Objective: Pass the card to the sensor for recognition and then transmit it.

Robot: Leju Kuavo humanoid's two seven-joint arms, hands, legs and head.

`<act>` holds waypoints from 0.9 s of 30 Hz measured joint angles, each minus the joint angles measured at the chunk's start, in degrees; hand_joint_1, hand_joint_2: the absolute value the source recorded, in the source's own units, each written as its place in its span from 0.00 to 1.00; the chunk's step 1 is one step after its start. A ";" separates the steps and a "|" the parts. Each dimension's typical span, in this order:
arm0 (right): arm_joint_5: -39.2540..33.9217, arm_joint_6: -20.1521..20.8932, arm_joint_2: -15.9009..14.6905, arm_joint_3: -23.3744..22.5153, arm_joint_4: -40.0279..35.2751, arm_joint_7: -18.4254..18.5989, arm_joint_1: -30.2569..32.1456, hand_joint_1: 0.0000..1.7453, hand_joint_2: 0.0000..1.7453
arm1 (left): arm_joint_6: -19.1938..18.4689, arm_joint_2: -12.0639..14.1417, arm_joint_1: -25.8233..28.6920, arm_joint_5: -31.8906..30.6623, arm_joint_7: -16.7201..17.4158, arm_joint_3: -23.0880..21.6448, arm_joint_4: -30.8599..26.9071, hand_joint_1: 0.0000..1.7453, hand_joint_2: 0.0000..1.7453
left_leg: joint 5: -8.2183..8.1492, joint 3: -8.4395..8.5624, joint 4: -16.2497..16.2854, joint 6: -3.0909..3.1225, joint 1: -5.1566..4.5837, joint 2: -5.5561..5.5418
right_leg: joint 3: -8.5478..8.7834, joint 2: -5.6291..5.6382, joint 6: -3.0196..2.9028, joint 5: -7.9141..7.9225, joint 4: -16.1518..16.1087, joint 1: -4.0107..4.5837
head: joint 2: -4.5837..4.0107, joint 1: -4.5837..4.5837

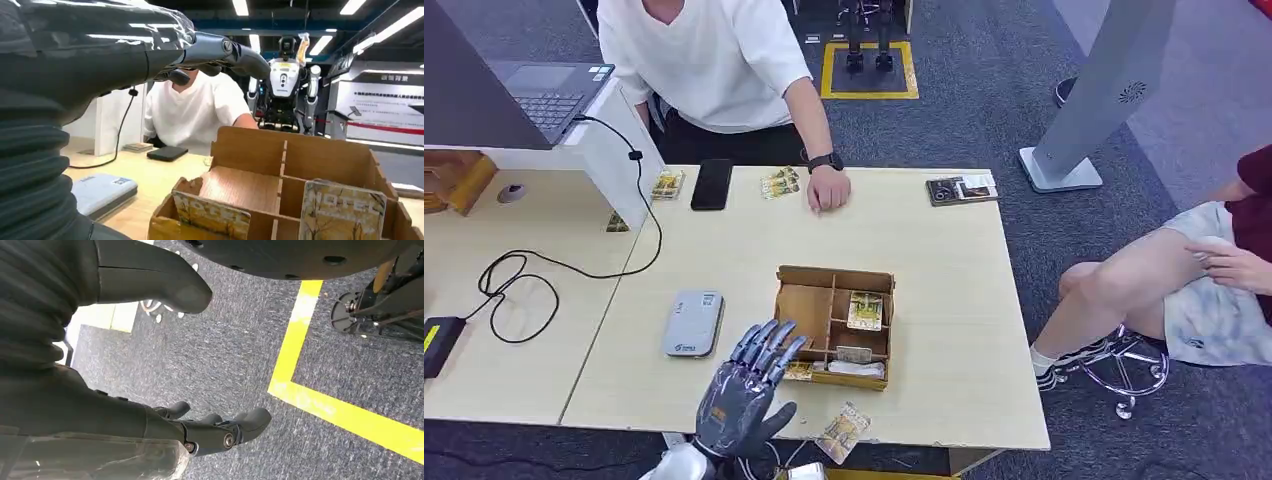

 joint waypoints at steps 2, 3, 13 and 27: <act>0.02 0.02 0.00 0.00 0.00 0.00 0.00 0.00 1.00 | -0.68 -0.22 -0.07 -0.07 0.07 -0.11 0.42 0.00 1.00 | 0.00 0.00 0.00 0.00 0.00 0.00 | 0.00 0.00 0.00 0.00 0.00 0.00 | 0.00 0.00; 0.02 0.02 0.00 0.00 0.00 0.00 0.00 0.00 1.00 | -0.98 -0.31 -0.11 -0.09 0.11 -0.20 0.63 0.00 1.00 | 0.00 0.00 0.00 0.00 0.00 0.00 | 0.00 0.00 0.00 0.00 0.00 0.00 | 0.00 0.00; 0.09 0.07 0.00 0.00 0.00 0.00 -0.01 0.00 1.00 | -3.10 -0.98 -1.23 -0.68 0.68 -1.42 2.97 0.00 1.00 | 0.00 -0.01 0.00 0.00 0.00 0.00 | 0.00 0.00 0.00 0.00 0.00 0.00 | 0.00 0.00; 1.03 0.02 0.15 0.00 0.00 0.70 -0.04 0.00 1.00 | -7.21 -4.78 -3.44 -0.85 4.52 -2.03 7.82 0.00 1.00 | 0.00 -0.01 0.01 0.00 0.00 0.00 | 0.00 0.00 0.00 0.00 0.00 0.00 | 0.00 0.00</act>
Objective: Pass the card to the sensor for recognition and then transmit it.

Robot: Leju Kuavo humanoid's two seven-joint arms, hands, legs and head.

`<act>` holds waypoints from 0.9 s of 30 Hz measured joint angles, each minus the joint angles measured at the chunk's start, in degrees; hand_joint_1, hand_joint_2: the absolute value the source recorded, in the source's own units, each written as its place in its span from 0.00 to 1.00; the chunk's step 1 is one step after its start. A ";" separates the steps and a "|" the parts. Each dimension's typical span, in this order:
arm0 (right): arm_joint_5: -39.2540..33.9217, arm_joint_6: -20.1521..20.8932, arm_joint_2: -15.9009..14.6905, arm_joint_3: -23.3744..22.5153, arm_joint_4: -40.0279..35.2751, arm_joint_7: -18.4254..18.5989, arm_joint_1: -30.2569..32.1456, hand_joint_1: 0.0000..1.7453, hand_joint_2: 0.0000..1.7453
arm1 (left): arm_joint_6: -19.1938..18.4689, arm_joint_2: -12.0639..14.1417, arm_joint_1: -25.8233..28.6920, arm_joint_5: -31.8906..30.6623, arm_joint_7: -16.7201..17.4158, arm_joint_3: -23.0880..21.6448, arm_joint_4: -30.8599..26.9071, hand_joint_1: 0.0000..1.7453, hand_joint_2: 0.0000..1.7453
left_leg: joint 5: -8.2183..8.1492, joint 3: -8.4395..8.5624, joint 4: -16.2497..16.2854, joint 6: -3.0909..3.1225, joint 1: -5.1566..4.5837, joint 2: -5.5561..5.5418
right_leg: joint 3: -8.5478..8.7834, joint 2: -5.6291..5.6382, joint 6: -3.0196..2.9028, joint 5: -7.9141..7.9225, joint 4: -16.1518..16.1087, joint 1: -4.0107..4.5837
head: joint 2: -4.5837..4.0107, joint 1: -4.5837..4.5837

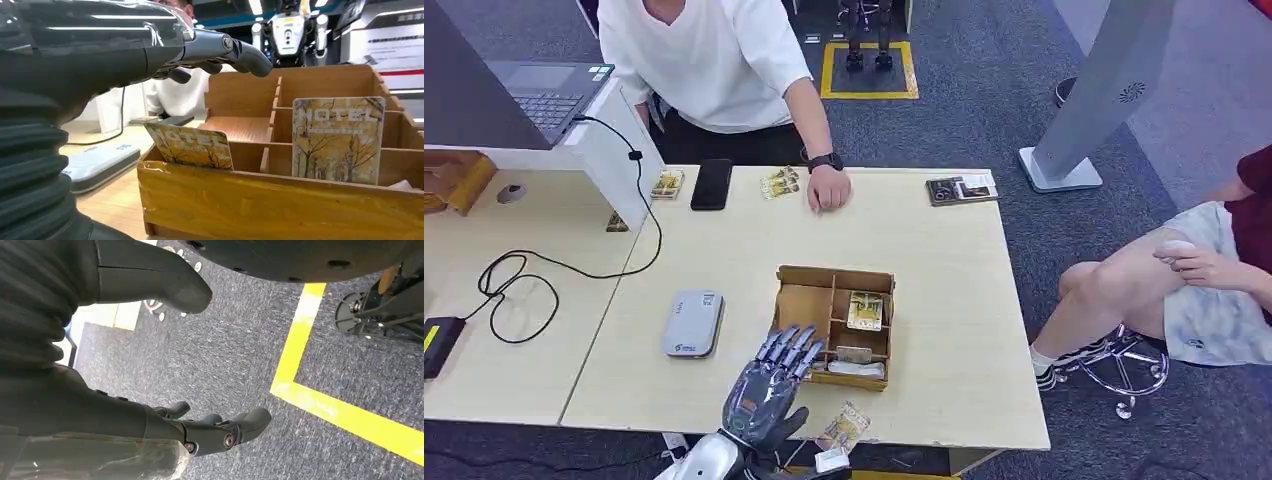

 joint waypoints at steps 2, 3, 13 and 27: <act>-0.13 -0.02 0.04 0.00 0.00 0.07 -0.01 0.00 1.00 | 0.18 -0.51 -0.18 -0.48 1.05 0.00 0.53 0.00 1.00 | 0.00 0.00 0.00 0.00 0.00 0.00 | 0.00 0.00 0.00 0.00 0.00 0.00 | 0.00 0.00; -0.22 -0.04 0.09 0.00 0.00 0.07 0.00 0.00 1.00 | 0.26 -0.79 -0.24 -0.83 1.64 0.00 0.77 0.00 1.00 | 0.00 0.00 0.00 0.00 0.00 0.00 | 0.00 0.00 0.00 0.00 0.00 0.00 | 0.00 0.00; -0.26 -0.20 0.33 -0.02 0.00 0.15 0.02 0.00 1.00 | 2.41 -2.58 -0.10 -2.32 4.11 0.00 1.62 0.00 1.00 | 0.00 -0.01 0.00 0.00 0.00 0.00 | 0.00 0.00 0.00 0.00 0.00 0.00 | 0.00 0.02; -0.26 -0.31 0.61 -0.13 0.00 0.15 0.03 0.00 1.00 | 5.47 -3.46 1.08 -4.24 4.33 0.11 1.62 1.00 1.00 | 0.00 -0.02 0.00 0.00 0.00 -0.01 | 0.00 0.00 0.00 0.00 0.00 0.00 | 0.00 0.00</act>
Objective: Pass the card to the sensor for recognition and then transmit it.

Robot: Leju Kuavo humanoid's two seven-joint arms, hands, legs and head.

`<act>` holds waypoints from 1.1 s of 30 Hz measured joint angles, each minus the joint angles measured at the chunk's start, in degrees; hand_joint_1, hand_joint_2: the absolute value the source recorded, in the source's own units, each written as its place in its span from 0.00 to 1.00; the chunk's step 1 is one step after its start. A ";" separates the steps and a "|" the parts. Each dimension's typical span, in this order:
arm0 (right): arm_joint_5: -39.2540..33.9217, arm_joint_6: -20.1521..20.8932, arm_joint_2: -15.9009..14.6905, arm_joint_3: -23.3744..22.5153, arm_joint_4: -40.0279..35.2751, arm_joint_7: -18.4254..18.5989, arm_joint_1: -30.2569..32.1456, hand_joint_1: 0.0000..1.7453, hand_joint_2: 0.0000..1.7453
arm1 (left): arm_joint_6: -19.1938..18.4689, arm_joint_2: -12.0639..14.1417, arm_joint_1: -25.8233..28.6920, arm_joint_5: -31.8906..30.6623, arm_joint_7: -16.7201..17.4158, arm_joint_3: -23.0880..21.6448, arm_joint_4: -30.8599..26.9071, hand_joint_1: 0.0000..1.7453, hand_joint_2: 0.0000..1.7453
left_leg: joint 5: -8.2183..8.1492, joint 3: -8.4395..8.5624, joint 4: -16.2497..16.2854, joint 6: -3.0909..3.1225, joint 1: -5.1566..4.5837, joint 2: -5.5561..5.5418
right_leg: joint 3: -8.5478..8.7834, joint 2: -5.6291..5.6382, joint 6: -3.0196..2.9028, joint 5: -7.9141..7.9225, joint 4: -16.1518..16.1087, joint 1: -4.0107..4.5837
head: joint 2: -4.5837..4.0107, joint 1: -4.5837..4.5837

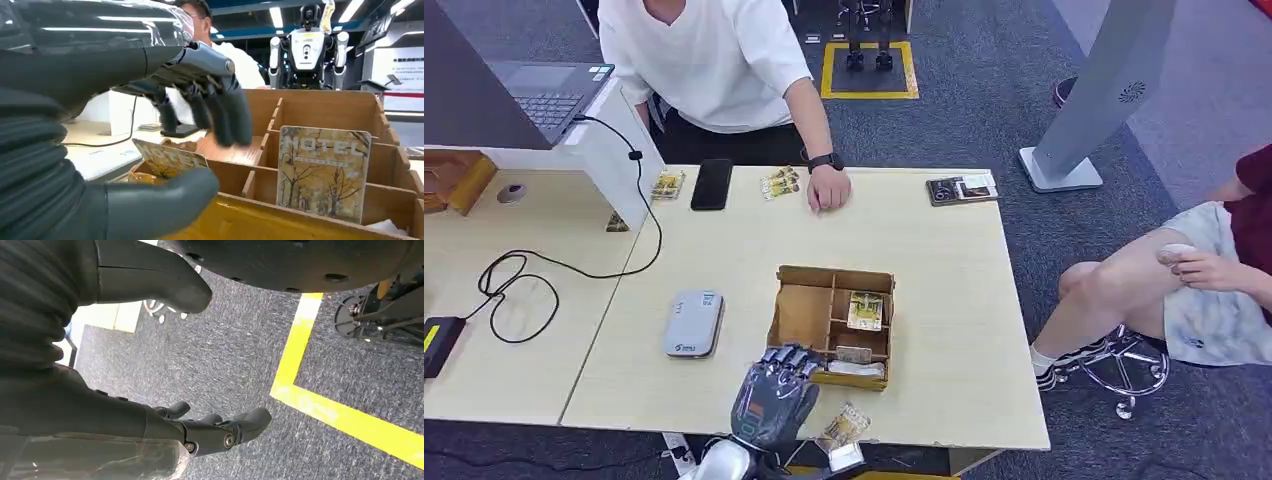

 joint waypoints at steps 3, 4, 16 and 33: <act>0.00 -0.07 0.00 -0.02 0.00 0.00 -0.01 0.00 1.00 | 0.00 -0.05 0.09 -0.62 0.40 0.02 0.00 1.00 1.00 | 0.00 0.00 0.00 0.00 0.00 0.00 | 0.00 0.00 0.00 0.00 0.00 0.00 | 0.00 0.00; 0.00 -0.11 0.00 -0.02 0.00 0.00 -0.01 0.00 1.00 | -0.02 -0.05 0.09 -0.98 0.46 0.02 0.00 1.00 1.00 | 0.00 0.00 0.00 0.00 0.00 0.00 | 0.00 0.00 0.00 0.00 0.00 0.00 | 0.00 0.00; 0.02 -0.44 0.00 -0.04 0.00 0.00 -0.01 0.00 1.00 | 0.77 0.15 1.37 -1.75 0.59 0.24 -0.02 0.51 1.00 | 0.00 -0.01 0.00 0.00 0.00 0.00 | 0.00 0.00 0.00 0.00 0.00 0.00 | 0.00 0.00; 0.04 -0.74 0.00 -0.04 0.02 0.00 -0.03 0.00 1.00 | 12.52 0.04 5.37 -2.95 -3.87 4.39 -1.88 0.00 1.00 | 0.00 -0.01 0.00 0.00 0.00 0.00 | 0.00 -0.01 0.00 0.00 0.00 0.00 | 0.00 0.00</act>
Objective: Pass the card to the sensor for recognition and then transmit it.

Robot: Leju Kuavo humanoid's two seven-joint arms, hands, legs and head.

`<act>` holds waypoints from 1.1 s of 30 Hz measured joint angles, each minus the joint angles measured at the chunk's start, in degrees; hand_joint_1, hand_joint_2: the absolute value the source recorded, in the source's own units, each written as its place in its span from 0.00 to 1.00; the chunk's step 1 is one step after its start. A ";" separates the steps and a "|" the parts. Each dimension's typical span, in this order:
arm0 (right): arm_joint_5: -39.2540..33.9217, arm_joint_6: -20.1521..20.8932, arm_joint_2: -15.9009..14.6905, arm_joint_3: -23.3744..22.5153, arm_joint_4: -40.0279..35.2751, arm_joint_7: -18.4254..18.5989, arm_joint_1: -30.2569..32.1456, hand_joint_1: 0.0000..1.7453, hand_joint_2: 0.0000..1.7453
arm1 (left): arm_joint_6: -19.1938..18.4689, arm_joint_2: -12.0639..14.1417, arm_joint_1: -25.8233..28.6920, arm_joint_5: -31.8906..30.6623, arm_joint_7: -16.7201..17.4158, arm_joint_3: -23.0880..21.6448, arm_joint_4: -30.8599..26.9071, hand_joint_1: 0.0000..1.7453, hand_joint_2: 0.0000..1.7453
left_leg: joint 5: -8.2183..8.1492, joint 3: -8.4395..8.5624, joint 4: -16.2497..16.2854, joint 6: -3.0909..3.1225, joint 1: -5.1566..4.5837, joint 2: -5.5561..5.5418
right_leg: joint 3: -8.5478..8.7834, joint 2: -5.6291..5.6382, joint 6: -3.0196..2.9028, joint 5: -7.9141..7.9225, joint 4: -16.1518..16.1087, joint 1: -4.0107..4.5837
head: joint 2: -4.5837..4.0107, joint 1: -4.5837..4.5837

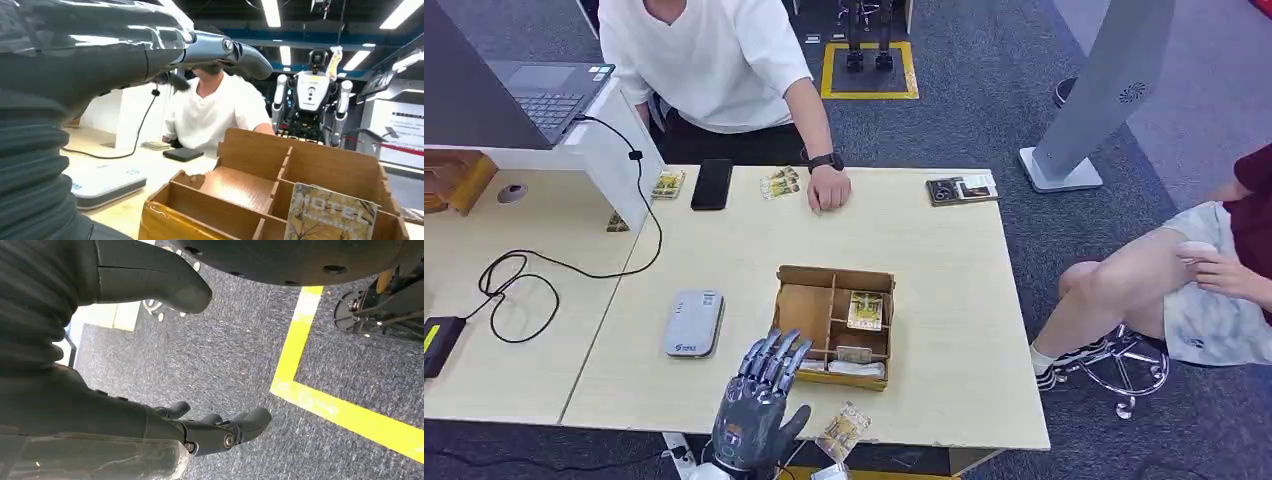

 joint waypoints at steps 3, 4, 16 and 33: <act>0.00 0.02 0.00 0.00 0.00 0.00 -0.01 0.00 1.00 | 0.00 -0.07 0.09 -0.13 -0.77 0.00 -0.05 0.00 1.00 | 0.00 0.00 0.00 0.00 0.00 0.00 | 0.00 0.00 0.00 0.00 0.00 0.00 | 0.00 0.00; -0.02 0.07 0.00 0.00 0.00 0.00 -0.01 0.00 1.00 | 0.02 -0.07 0.11 -0.07 -1.05 0.00 -0.04 0.00 1.00 | 0.00 0.00 0.00 0.00 0.00 0.00 | 0.00 0.00 0.00 0.00 0.00 0.00 | 0.00 0.00; -0.48 0.31 0.00 -0.44 0.00 0.00 0.00 0.00 1.00 | -0.15 -0.02 -1.04 3.98 -6.49 -1.55 -1.34 0.00 1.00 | 0.00 0.02 0.00 0.00 0.00 0.00 | 0.00 0.00 0.00 0.00 0.00 0.00 | 0.00 0.00; 0.39 0.55 -0.04 -0.42 0.00 0.20 -0.25 0.00 1.00 | -4.83 -2.12 -6.74 7.62 -5.75 -8.45 -0.94 0.00 1.00 | 0.00 0.02 0.01 0.00 0.00 0.00 | -0.01 0.00 0.00 0.00 -0.01 0.00 | 0.00 0.00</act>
